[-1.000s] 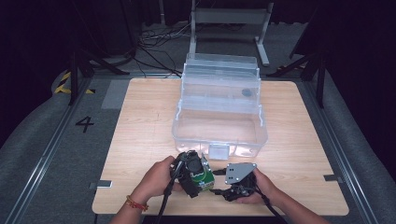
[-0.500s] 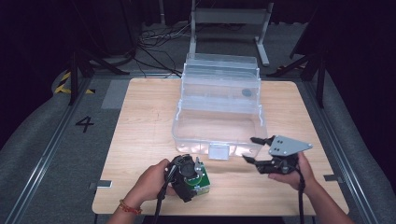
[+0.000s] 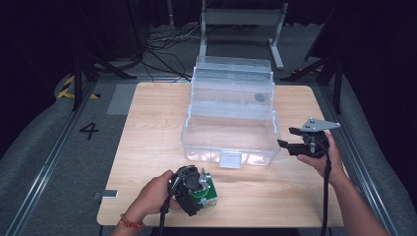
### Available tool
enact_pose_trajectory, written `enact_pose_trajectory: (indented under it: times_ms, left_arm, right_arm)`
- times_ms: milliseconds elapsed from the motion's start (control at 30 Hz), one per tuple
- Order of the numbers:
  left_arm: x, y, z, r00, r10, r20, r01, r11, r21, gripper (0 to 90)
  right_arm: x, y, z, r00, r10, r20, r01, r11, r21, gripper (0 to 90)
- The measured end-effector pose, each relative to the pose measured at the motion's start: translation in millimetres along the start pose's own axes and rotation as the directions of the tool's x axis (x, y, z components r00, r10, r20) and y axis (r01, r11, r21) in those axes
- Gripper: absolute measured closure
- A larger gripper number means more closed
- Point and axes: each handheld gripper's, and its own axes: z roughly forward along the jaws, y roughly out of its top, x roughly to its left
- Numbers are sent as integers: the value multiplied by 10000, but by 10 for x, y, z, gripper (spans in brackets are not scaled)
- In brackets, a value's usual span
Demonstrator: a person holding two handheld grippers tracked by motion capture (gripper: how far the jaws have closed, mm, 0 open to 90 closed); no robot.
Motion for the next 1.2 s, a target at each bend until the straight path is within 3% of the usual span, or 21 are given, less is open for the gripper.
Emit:
enact_pose_trajectory:
  times_ms: [167,233,267,333,400,467,700,767,1033,1200]
  left_arm:
    - [-19,-13,26,9999,-5,-152,3,9999,-120,129]
    - [-19,-12,24,9998,64,-198,-65,10000,-56,128]
    - [-20,-13,25,9998,62,-194,-63,10000,-48,128]
    - [-23,-15,26,9999,69,-156,-69,10000,-27,129]
    - [-30,-16,25,9999,47,-135,-46,10000,17,130]
    - [-28,-14,24,9998,125,-135,-124,9999,51,131]
    - [-40,1,24,9998,143,-161,-140,9997,202,131]
    - [-53,5,17,9992,386,-67,-384,9988,301,132]
    - [-74,6,19,9995,299,-36,-298,9991,317,132]
    - [-52,10,15,9988,471,95,-474,9983,350,134]
  right_arm:
    - [-1,14,208,9988,137,-480,-124,9995,286,355]
    - [15,18,251,9984,100,-560,-79,9993,367,339]
    - [33,22,295,9994,-50,-340,69,9983,573,349]
    - [0,6,321,9983,276,-522,-248,9982,545,361]
    - [-53,-25,315,9935,681,-907,-649,9972,379,385]
    - [-54,-29,311,9932,710,-924,-678,9970,379,392]
    - [48,-11,292,9948,389,-938,-341,9980,528,392]
    - [82,-9,278,9949,199,-990,-143,9983,572,393]
    - [264,-11,237,9967,243,-777,-198,9981,586,391]
    - [336,-13,206,9974,182,-703,-132,9974,712,364]
